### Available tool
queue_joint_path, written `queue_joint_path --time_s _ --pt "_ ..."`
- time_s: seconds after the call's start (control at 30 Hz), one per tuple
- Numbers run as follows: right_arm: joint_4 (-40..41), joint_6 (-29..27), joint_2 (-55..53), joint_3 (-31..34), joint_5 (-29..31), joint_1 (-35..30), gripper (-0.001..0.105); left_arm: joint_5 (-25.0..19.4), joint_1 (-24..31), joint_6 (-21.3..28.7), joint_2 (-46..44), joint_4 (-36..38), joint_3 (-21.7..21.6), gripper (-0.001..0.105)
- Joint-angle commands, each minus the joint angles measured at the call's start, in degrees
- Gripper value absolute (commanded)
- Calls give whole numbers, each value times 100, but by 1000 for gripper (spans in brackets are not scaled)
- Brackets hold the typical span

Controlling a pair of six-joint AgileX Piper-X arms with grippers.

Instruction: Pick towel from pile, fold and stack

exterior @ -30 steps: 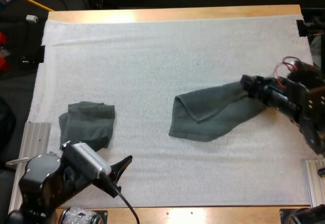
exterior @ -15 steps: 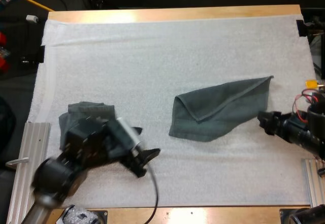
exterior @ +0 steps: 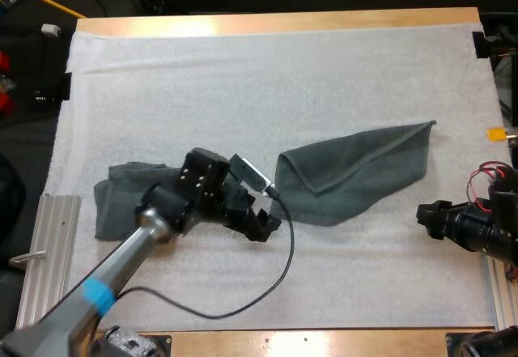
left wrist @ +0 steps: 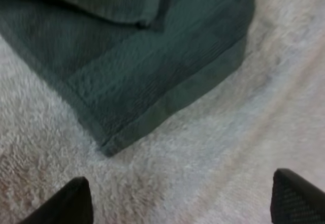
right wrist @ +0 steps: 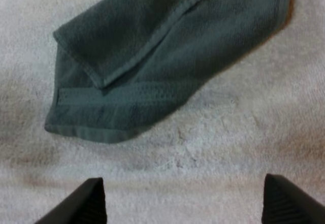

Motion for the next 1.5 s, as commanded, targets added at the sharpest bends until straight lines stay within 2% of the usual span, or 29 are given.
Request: queue_joint_path --time_s 0.0,0.4,0.67,0.93,1.0,1.3,1.43,1.47 --pt "34 -83 -33 29 25 -12 62 -5 -23 -34 91 -139 -41 70" --pt "45 -66 -33 480 25 -12 62 24 -23 -220 1107 -701 -86 70" --pt "-69 -66 -33 480 25 -12 62 4 -239 -462 1795 -528 -701 69" --pt "-69 -66 -33 480 25 -12 62 -904 -520 -462 2391 368 -1351 69" --pt "-69 -66 -33 480 25 -12 62 -1004 -562 -459 2476 489 -1438 68" --pt "-69 -66 -33 480 25 -12 62 -1182 -967 -447 2747 676 -1528 24" --pt "-69 -66 -33 480 25 -12 62 -1502 -1017 -429 2722 898 -1646 1" --pt "-69 -66 -33 480 25 -12 62 -1629 -1017 -401 2692 974 -1711 0"
